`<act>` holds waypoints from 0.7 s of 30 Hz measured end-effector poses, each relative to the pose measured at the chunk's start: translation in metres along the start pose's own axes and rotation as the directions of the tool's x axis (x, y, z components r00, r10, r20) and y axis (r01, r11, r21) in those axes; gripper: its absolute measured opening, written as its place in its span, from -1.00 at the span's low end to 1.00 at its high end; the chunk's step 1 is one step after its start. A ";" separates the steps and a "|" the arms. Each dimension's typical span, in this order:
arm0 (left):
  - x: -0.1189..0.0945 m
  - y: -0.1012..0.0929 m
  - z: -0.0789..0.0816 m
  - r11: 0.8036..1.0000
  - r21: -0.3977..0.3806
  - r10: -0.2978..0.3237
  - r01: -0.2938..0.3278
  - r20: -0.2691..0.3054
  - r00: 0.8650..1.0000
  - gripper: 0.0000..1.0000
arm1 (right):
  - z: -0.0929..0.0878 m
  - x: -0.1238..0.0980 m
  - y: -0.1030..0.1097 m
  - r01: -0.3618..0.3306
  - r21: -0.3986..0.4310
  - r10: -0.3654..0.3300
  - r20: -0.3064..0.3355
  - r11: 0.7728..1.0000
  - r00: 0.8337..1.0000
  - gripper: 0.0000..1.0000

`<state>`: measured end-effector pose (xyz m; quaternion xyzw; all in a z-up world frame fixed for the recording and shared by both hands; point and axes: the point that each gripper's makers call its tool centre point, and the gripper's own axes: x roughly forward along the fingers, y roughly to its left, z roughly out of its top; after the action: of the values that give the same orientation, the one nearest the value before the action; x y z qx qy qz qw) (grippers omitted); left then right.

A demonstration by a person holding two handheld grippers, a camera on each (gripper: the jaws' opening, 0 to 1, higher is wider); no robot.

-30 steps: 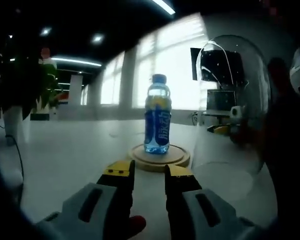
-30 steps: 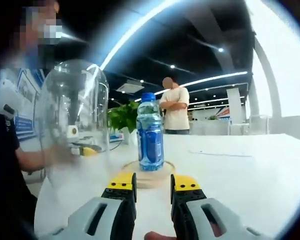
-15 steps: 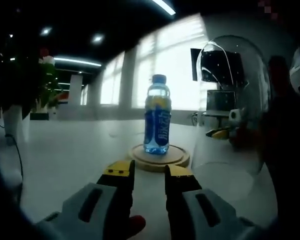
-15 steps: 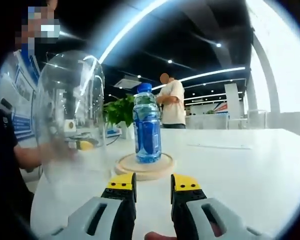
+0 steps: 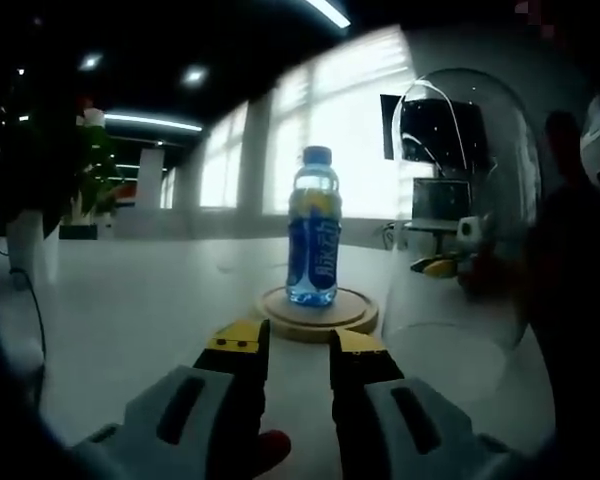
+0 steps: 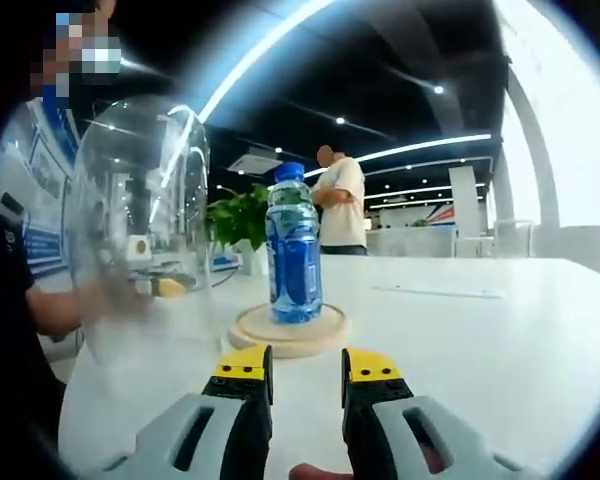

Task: Open the cover put in the Mizone put the cover back on

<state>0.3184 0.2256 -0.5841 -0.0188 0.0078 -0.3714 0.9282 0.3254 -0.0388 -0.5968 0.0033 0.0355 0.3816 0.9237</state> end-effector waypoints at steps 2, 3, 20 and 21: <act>0.000 0.000 0.000 1.000 0.000 0.000 0.000 0.001 1.000 -0.64 | 0.000 0.000 0.000 0.000 0.000 0.000 0.000 1.000 1.000 -0.59; 0.000 0.000 0.000 1.000 -0.001 0.000 0.000 0.001 1.000 -0.64 | 0.000 0.000 -0.001 0.001 0.002 -0.001 0.001 1.000 1.000 -0.59; -0.005 -0.002 0.015 0.999 -0.028 -0.014 0.015 0.035 0.999 -0.64 | 0.020 -0.004 0.001 -0.020 0.034 0.017 0.071 0.999 0.997 -0.59; -0.005 -0.006 0.018 0.999 -0.017 -0.027 0.027 0.037 0.999 -0.64 | 0.024 -0.004 0.003 -0.029 0.025 0.027 0.079 0.999 0.996 -0.59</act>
<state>0.3115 0.2252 -0.5663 -0.0338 -0.0065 -0.3835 0.9229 0.3225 -0.0392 -0.5726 0.0311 0.0039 0.3935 0.9188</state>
